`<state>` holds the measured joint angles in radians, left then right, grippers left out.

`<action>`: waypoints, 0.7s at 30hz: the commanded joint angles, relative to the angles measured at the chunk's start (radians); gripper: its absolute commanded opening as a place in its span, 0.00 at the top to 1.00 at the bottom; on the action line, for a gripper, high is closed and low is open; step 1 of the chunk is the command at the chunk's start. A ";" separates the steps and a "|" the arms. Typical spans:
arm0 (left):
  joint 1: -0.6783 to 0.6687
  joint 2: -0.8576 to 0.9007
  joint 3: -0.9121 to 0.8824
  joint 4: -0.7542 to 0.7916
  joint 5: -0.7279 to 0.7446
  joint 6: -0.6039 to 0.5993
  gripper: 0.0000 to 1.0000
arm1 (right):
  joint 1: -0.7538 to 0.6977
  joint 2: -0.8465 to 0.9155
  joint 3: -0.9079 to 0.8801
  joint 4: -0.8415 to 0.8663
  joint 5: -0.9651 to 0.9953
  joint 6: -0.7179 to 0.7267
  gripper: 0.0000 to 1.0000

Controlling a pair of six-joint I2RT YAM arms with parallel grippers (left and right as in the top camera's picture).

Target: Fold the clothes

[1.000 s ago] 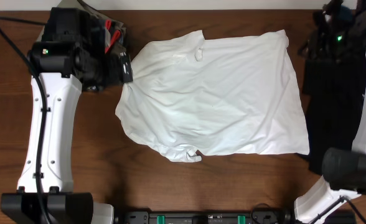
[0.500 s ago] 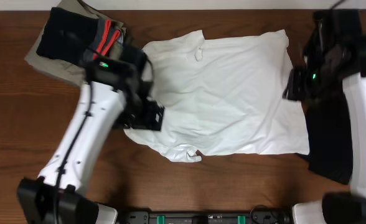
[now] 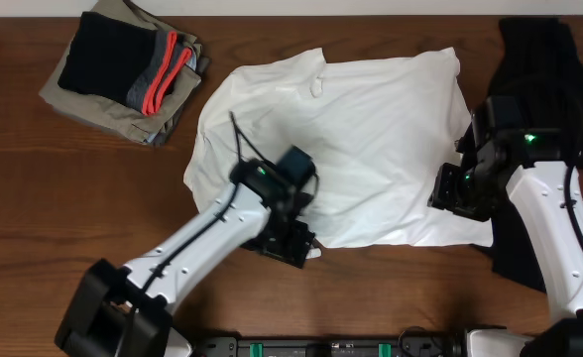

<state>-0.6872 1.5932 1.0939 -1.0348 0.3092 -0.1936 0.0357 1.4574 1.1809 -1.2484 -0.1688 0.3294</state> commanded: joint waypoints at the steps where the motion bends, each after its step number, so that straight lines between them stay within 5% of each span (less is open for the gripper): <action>1: -0.050 -0.009 -0.061 0.086 0.012 -0.023 0.22 | 0.004 -0.020 -0.032 0.039 -0.044 0.014 0.54; 8: -0.072 -0.005 -0.134 0.168 -0.080 -0.171 0.22 | 0.004 -0.019 -0.034 0.065 -0.045 -0.013 0.53; 21: -0.072 -0.005 -0.219 0.343 -0.154 -0.254 0.23 | 0.005 -0.019 -0.034 0.090 -0.041 -0.032 0.53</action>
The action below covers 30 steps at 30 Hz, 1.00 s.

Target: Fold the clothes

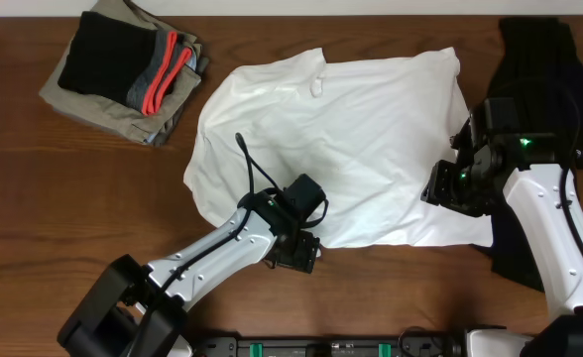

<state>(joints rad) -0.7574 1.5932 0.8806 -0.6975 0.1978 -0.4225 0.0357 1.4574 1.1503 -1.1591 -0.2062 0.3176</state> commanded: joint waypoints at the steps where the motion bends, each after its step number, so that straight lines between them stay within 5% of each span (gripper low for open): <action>1: -0.002 -0.005 -0.006 0.007 -0.065 -0.026 0.28 | 0.005 -0.019 -0.003 0.001 -0.004 -0.020 0.53; 5: 0.000 -0.005 -0.006 0.008 -0.211 -0.074 0.63 | 0.005 -0.019 -0.003 0.004 -0.004 -0.027 0.53; 12: 0.003 -0.006 -0.003 -0.006 -0.270 -0.114 0.94 | 0.005 -0.019 -0.003 0.008 -0.004 -0.036 0.53; 22: 0.109 -0.008 0.289 -0.551 -0.259 -0.079 0.91 | 0.005 -0.019 -0.003 0.007 -0.004 -0.038 0.52; 24: 0.127 -0.008 0.324 -0.605 -0.259 -0.080 0.78 | 0.005 -0.019 -0.003 0.007 -0.004 -0.038 0.51; 26: 0.136 -0.008 0.330 -0.615 -0.258 -0.080 0.53 | 0.005 -0.019 -0.003 0.003 -0.004 -0.038 0.50; 30: 0.135 -0.005 0.330 -0.588 -0.259 -0.080 0.41 | 0.005 -0.019 -0.005 -0.043 -0.004 -0.031 0.50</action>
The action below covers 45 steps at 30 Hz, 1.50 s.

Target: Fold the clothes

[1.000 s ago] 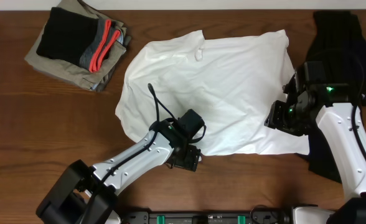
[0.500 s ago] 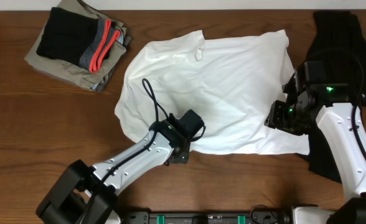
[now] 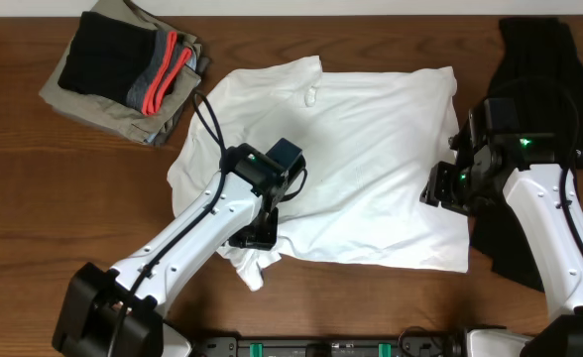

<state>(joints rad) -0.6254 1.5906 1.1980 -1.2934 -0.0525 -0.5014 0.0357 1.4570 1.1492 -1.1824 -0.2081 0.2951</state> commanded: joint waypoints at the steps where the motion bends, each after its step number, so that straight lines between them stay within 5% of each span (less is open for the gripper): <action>1: 0.003 -0.003 0.012 0.014 -0.008 0.000 0.41 | 0.004 -0.019 -0.003 -0.046 -0.002 0.002 0.50; 8: 0.003 -0.003 0.012 0.066 -0.011 0.028 0.41 | 0.003 -0.019 -0.034 -0.140 0.118 0.132 0.48; 19: 0.058 -0.003 0.012 0.298 -0.012 0.084 0.41 | -0.044 0.004 -0.202 0.138 0.069 0.116 0.61; 28: 0.149 -0.003 0.012 0.354 -0.012 0.117 0.40 | -0.045 0.037 -0.203 0.230 0.071 0.081 0.99; 45: 0.177 -0.003 0.012 0.369 -0.012 0.127 0.39 | -0.044 0.205 -0.204 0.345 0.065 0.063 0.99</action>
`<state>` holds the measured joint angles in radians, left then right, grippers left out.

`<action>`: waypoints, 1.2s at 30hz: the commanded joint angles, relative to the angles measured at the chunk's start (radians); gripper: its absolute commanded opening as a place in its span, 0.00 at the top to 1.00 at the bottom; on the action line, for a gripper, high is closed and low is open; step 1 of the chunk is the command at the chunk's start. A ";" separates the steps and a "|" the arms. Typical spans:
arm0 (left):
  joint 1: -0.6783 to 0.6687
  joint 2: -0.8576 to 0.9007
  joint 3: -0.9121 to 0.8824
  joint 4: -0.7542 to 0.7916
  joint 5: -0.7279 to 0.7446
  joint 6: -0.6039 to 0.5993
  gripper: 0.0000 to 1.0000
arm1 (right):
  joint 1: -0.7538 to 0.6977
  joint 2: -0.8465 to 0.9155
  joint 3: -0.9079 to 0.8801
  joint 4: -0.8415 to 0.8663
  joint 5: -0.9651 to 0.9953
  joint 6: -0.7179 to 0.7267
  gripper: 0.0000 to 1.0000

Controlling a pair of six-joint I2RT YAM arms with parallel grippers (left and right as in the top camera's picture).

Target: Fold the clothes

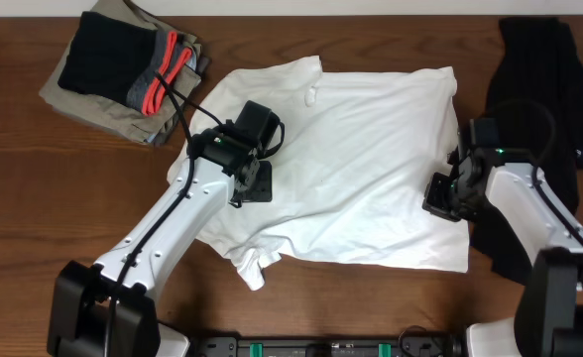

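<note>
A white shirt (351,159) lies spread across the middle of the table, its lower left corner bunched into a small crumple (252,266). My left gripper (255,184) hangs over the shirt's left part, pointing down, and no cloth rises with it. At the shirt's right edge, about halfway down, my right gripper (440,198) sits on the cloth. Both grippers' fingers are mostly hidden under the wrists in the overhead view.
A stack of folded clothes (123,67), olive, black and grey with red trim, sits at the back left corner. A black garment (544,89) lies along the right side under and behind my right arm. Bare wood runs along the front edge.
My left gripper has moved from the shirt's lower left part, near the crumpled corner, up to its left middle; the cloth stayed where it lay. My right wrist has shifted slightly down at the right edge.
First the shirt lay bunched toward the right, my left gripper at its bottom hem and my right at its right edge. Later the shirt lay stretched wider to the left, with a crumpled lower left corner. Now the left gripper is off that corner, higher up.
</note>
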<state>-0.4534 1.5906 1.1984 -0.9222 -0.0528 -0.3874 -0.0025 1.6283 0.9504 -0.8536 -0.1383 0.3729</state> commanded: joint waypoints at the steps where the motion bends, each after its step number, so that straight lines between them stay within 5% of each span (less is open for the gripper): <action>1: 0.005 -0.003 0.012 -0.003 -0.011 0.013 0.39 | -0.006 0.048 -0.005 0.030 -0.009 -0.015 0.99; 21: 0.005 -0.003 0.011 0.055 -0.012 0.013 0.38 | -0.145 0.359 0.008 0.414 -0.029 -0.029 0.99; 30: 0.005 -0.002 0.001 0.112 -0.012 0.013 0.38 | -0.286 0.402 0.204 0.459 -0.116 -0.105 0.99; 32: 0.005 -0.002 0.000 0.113 -0.012 0.013 0.38 | -0.283 0.402 0.285 0.374 -0.135 -0.128 0.95; 36: 0.005 -0.002 0.000 0.093 -0.011 0.013 0.38 | -0.271 0.384 0.462 0.157 -0.167 -0.178 0.66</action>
<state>-0.4530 1.5906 1.1984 -0.8146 -0.0525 -0.3874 -0.2832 2.0129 1.3079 -0.6300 -0.3206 0.2672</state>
